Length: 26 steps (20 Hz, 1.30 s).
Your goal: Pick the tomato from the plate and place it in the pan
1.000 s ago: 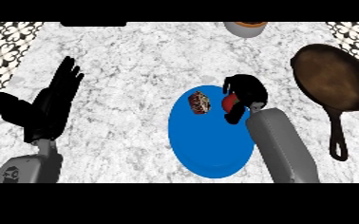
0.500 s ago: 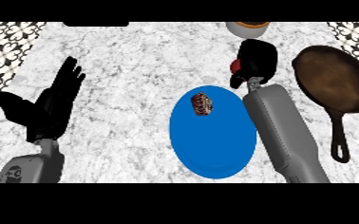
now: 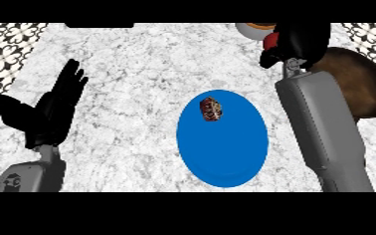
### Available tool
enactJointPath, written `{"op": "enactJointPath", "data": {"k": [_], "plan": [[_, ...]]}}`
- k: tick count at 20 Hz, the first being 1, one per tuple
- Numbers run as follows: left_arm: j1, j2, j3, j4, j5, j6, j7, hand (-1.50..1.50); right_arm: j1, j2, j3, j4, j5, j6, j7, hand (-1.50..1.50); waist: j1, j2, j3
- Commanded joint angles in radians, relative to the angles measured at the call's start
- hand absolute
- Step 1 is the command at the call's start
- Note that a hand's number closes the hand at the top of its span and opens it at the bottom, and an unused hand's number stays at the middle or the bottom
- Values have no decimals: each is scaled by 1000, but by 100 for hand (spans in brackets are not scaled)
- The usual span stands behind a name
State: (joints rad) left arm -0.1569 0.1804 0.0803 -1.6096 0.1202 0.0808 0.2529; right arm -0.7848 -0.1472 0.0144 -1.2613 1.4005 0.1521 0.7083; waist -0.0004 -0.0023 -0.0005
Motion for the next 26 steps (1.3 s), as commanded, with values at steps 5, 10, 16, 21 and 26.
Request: {"op": "enactJointPath", "data": {"k": [5, 10, 16, 21, 26], "plan": [[45, -44, -43, -4, -47, 15, -50, 0, 63, -129, -146, -32, -56, -108, -51, 150, 1, 1, 1], [66, -19, -20, -62, -14, -13, -14, 0, 98, -235, -263, 76, -133, -221, -178, 150, 10, 3, 1], [-34, -28, -19, 4, -20, -2, 15, 0, 116, -328, -385, 267, -215, -401, -330, 150, 9, 7, 1], [-68, 6, 43, 82, 25, -50, -31, 0, 143, -405, -455, 451, -314, -496, -553, 150, 12, 12, 2], [-49, -16, 10, 50, -7, -32, -29, 0, 74, -442, -508, 710, -389, -568, -750, 150, 30, 17, 3]]}}
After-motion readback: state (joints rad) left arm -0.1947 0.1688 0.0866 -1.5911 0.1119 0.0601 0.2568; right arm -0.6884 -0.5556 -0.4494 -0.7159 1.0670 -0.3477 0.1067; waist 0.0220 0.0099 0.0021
